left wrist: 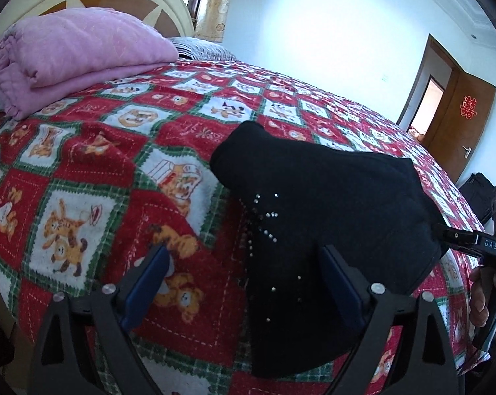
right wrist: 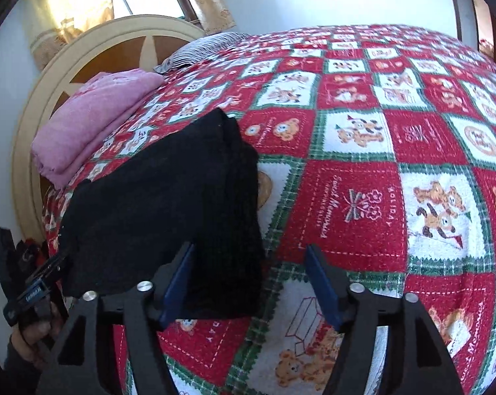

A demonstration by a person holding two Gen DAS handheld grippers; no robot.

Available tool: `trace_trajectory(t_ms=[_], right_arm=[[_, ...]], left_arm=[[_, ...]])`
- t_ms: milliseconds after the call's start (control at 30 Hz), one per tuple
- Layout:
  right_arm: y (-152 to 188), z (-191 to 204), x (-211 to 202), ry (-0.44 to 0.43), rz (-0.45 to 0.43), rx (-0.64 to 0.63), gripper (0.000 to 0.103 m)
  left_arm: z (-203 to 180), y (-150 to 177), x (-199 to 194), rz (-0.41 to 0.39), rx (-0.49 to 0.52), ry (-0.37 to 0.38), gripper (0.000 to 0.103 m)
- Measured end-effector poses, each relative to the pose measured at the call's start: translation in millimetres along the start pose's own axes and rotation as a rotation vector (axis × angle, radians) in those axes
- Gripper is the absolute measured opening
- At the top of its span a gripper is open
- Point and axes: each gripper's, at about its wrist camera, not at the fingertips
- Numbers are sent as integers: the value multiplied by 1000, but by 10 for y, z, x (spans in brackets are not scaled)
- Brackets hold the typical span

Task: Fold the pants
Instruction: 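Open both tools and release the folded pants onto the quilt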

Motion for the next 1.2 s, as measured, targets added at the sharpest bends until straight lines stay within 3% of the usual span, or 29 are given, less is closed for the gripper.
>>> trace_trajectory(t_ms=[367, 667, 800, 900, 1200], right_arm=[[56, -32, -275, 51, -40, 22, 71], [233, 13, -1044, 65, -102, -20, 71], [358, 110, -1576, 90, -203, -74, 72], [442, 169, -1990, 132, -291, -102, 78], [646, 178, -2655, 142, -420, -107, 79]], left_arm=[[-237, -11, -255, -25, 53, -65, 94], [-559, -50, -714, -103, 93, -45, 94], [-831, -79, -1062, -179, 161, -41, 100], [-1017, -142, -1278, -238, 199, -28, 103], [-1297, -161, -1521, -263, 263, 9, 103]])
Point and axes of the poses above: each gripper's, at about its wrist camera, not at the fingertips, and x roughly the way its jaws point, z to its left, y to its underside, and after that the axes turned 14 degrees about y, right-handed
